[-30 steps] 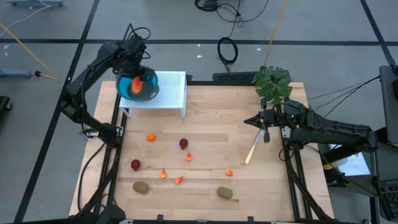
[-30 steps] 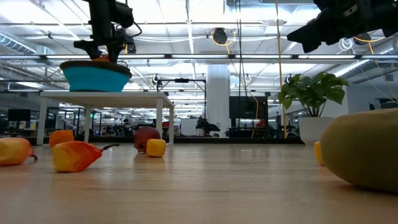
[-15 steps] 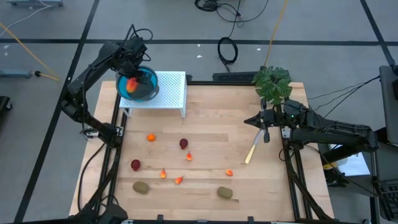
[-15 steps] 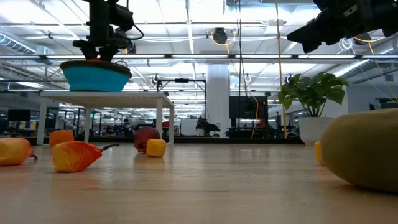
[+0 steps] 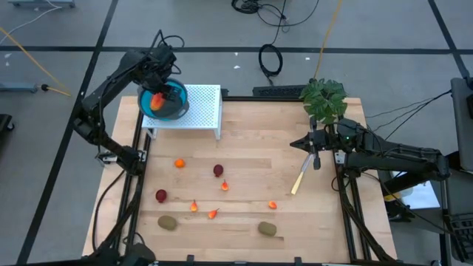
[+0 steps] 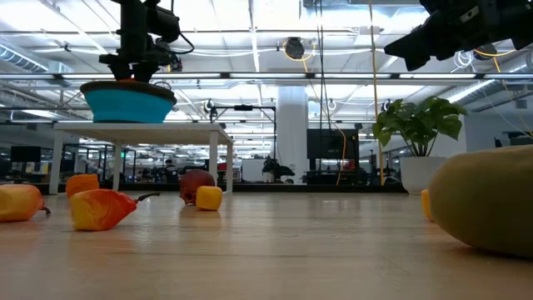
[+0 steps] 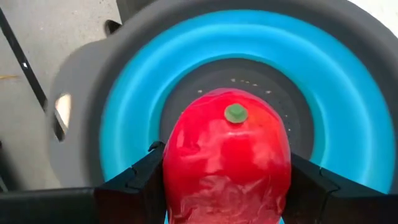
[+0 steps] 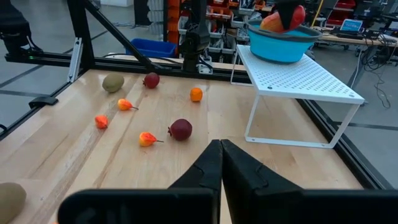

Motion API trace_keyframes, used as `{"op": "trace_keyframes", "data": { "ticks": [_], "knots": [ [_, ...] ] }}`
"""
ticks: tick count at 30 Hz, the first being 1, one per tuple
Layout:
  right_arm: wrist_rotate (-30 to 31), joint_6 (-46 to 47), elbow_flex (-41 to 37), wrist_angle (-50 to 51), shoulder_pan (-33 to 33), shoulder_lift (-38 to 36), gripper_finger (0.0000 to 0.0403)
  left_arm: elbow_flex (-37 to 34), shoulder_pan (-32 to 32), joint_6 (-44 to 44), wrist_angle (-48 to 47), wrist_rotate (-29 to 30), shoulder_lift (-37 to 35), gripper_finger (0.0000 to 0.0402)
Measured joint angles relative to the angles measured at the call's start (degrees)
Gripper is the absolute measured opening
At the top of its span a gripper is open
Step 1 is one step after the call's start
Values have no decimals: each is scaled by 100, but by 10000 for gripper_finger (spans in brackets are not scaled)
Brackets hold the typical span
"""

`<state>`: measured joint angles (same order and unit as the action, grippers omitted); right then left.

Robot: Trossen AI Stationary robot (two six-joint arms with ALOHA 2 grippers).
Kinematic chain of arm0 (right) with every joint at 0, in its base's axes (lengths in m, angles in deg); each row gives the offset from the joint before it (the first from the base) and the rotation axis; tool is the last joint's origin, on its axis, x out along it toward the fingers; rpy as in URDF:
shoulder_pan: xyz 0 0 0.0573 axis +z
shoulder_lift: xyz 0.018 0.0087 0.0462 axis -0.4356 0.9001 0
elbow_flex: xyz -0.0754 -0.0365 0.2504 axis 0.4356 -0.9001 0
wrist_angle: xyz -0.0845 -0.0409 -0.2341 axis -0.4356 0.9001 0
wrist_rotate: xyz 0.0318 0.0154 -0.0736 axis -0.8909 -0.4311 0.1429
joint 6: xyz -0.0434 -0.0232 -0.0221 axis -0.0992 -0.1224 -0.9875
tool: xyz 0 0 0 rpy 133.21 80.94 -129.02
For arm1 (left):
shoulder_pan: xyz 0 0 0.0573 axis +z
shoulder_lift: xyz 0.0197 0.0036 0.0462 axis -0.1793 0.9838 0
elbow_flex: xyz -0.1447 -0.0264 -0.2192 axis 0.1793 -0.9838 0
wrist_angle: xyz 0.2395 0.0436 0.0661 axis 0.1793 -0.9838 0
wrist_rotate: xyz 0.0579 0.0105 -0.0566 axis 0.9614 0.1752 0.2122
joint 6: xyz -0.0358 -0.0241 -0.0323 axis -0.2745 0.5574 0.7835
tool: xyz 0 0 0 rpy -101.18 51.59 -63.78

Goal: Pick & Place Fruit
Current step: Put the mango into the blue strainer bowl on the shelf

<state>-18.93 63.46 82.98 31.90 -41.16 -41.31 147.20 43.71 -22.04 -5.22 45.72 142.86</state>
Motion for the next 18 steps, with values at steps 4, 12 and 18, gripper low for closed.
{"op": "trace_keyframes", "data": {
  "ticks": [4, 12, 18],
  "knots": [
    [2, 0, 0, 0, 0, 0, 0, -1, -136, -46, -35, 15, 188, 225],
    [13, 2, 0, -2, 2, 2, 0, -4, -198, -187, -276, 431, 445, 225],
    [15, 2, 0, -9, 1, 0, 0, -4, -202, -281, -266, 454, 556, 226]
  ]
}}
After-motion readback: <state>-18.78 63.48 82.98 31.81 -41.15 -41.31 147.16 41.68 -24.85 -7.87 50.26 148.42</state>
